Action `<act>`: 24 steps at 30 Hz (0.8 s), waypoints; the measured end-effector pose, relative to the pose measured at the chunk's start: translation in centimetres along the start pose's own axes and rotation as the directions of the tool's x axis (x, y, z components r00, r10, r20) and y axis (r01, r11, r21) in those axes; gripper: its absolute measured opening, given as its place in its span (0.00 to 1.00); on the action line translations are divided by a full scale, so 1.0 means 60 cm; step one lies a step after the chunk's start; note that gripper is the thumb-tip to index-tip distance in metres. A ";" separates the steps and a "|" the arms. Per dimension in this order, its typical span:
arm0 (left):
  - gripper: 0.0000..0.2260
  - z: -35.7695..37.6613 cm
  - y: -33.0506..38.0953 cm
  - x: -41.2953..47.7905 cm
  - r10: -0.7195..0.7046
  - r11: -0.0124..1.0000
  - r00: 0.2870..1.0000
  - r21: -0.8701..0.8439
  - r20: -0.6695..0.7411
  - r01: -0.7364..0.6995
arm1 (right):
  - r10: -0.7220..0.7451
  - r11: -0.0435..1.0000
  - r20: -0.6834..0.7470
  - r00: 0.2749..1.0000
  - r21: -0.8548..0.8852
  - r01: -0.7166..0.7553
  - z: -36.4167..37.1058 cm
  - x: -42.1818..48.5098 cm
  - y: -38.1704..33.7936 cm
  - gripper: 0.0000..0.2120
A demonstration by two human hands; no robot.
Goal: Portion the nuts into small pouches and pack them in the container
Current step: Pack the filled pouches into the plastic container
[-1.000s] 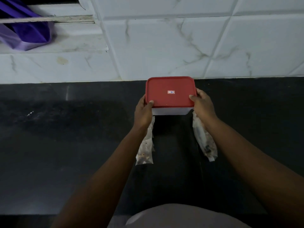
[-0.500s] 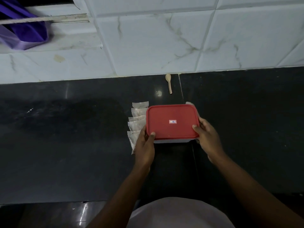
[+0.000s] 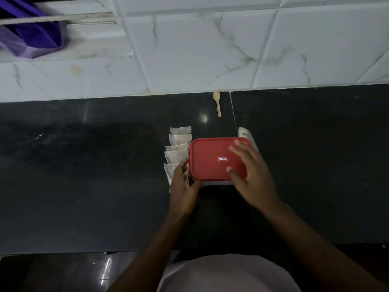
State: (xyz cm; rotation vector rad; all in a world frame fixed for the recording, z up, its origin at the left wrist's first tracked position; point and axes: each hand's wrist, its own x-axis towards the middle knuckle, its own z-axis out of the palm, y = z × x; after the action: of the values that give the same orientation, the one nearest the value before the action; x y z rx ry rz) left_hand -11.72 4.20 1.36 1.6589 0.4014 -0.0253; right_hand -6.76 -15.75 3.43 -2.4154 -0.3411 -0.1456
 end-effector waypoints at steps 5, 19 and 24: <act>0.48 -0.034 -0.022 0.052 0.350 0.712 0.916 0.580 0.194 -0.395 | -0.152 0.976 0.187 0.970 -0.123 0.177 0.042 0.017 -0.053 0.37; 0.49 -0.070 -0.025 0.145 0.435 0.461 0.768 0.617 0.470 -0.638 | -0.113 0.917 0.273 0.955 -0.343 0.206 0.097 0.021 -0.068 0.36; 0.47 -0.069 -0.019 0.147 0.450 0.487 0.754 0.577 0.478 -0.656 | -0.158 0.862 0.260 0.953 -0.434 0.261 0.106 0.016 -0.063 0.34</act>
State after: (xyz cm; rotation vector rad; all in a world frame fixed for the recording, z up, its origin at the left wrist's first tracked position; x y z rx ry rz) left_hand -4.66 10.44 -1.40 2.4810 -0.4717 0.1012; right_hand -6.80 -8.64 1.10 -2.8729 -0.7475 -0.0649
